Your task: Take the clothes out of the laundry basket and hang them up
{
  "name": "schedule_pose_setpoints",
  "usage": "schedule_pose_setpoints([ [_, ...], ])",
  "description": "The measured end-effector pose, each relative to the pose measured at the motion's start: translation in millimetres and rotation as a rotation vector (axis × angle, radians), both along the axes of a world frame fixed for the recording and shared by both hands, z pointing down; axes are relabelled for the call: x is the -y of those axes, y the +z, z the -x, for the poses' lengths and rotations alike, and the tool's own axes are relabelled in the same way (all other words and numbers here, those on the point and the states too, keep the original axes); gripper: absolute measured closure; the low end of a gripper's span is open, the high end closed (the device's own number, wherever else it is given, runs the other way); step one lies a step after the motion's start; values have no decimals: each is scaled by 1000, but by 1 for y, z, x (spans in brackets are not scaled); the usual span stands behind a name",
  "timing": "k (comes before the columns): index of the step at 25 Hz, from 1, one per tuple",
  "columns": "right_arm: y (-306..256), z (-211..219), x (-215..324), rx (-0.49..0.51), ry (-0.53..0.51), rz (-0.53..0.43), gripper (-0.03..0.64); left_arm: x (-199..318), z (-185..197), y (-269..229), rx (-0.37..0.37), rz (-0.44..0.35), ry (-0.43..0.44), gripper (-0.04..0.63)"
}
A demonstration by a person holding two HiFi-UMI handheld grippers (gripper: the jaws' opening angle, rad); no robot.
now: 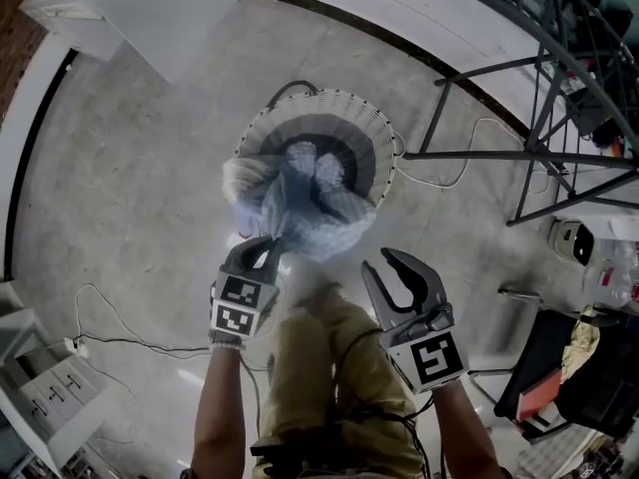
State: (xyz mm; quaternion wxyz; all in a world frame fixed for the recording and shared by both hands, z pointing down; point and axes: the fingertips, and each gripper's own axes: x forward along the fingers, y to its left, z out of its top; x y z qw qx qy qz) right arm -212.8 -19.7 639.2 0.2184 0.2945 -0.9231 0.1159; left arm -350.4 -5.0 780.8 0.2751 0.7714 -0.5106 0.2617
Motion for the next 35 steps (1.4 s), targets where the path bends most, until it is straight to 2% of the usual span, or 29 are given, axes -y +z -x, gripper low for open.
schedule_pose_setpoints([
  [4,-32,-11,-5,-1,29,4,517,12,-12,-51,8,-5,37,595],
  [15,-96,-39,-21,12,113,0,517,47,-52,-180,-48,-85,92,595],
  [28,-154,-56,-52,29,218,-17,499,59,-110,-339,-28,-275,253,595],
  [35,-171,-45,-56,40,250,-46,482,57,-137,-400,-40,-362,342,595],
])
